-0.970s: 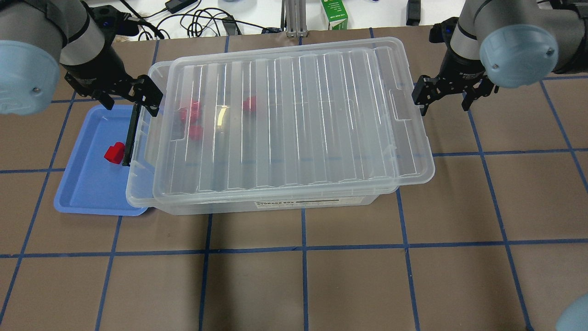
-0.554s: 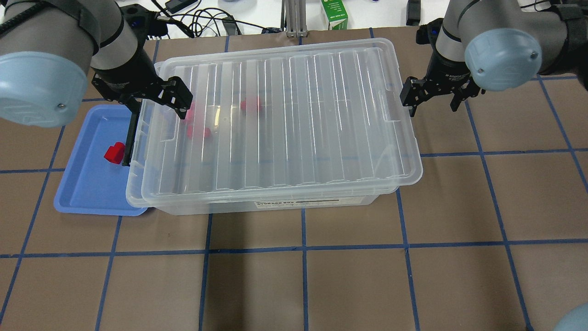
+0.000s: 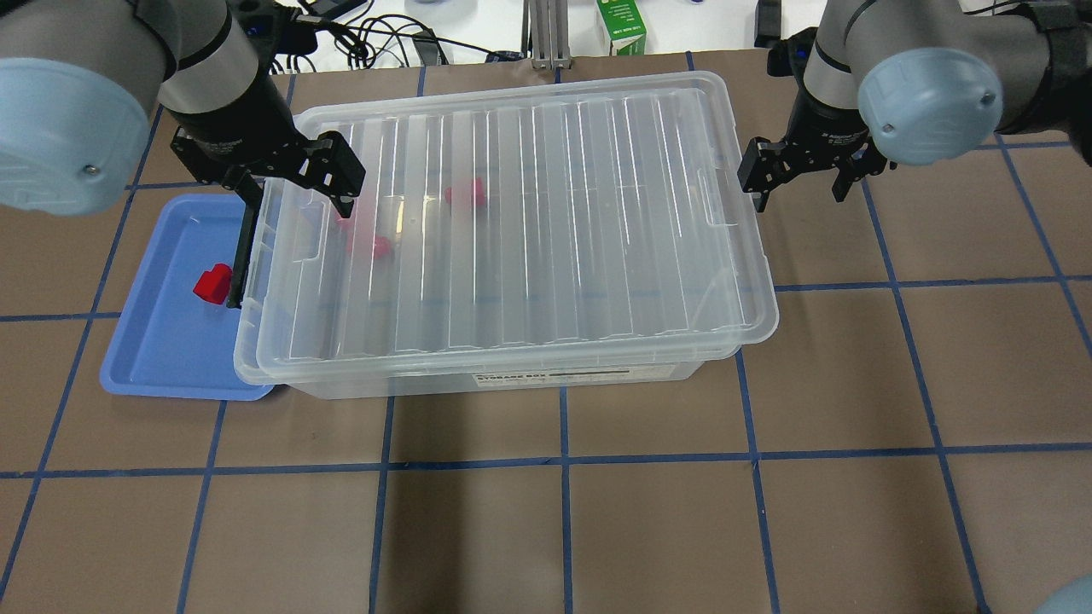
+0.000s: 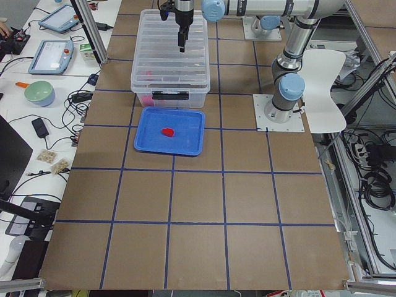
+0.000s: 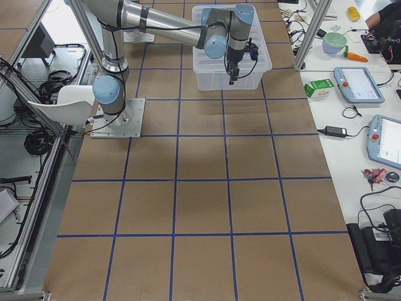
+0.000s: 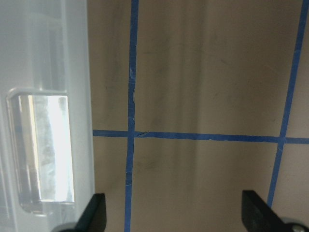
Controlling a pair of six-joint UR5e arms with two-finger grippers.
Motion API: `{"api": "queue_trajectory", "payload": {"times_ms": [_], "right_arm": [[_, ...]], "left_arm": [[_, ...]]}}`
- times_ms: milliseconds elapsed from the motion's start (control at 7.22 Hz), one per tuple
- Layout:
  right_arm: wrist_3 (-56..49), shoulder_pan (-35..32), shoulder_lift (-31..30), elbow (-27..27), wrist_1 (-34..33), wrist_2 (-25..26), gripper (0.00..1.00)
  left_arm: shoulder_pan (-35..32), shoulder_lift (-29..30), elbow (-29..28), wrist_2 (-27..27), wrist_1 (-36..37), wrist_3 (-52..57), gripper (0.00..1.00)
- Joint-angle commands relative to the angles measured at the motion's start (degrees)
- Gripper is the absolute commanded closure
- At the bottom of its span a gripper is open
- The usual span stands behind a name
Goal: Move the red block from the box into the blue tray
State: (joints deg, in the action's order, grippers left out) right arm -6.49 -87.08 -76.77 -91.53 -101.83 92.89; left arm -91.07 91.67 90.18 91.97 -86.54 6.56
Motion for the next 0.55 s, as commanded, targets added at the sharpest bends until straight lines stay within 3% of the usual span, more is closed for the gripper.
{"api": "queue_trajectory", "payload": {"times_ms": [0, 416], "right_arm": [[1.64, -0.02, -4.59, 1.78, 6.08, -2.10, 0.00], [6.45, -0.11, -12.51, 3.29, 15.15, -2.36, 0.00]], "left_arm": [[0.01, 0.35, -0.53, -1.08, -0.99, -1.10, 0.00], [0.01, 0.00, -0.70, -1.00, -1.79, -1.11, 0.00]]}}
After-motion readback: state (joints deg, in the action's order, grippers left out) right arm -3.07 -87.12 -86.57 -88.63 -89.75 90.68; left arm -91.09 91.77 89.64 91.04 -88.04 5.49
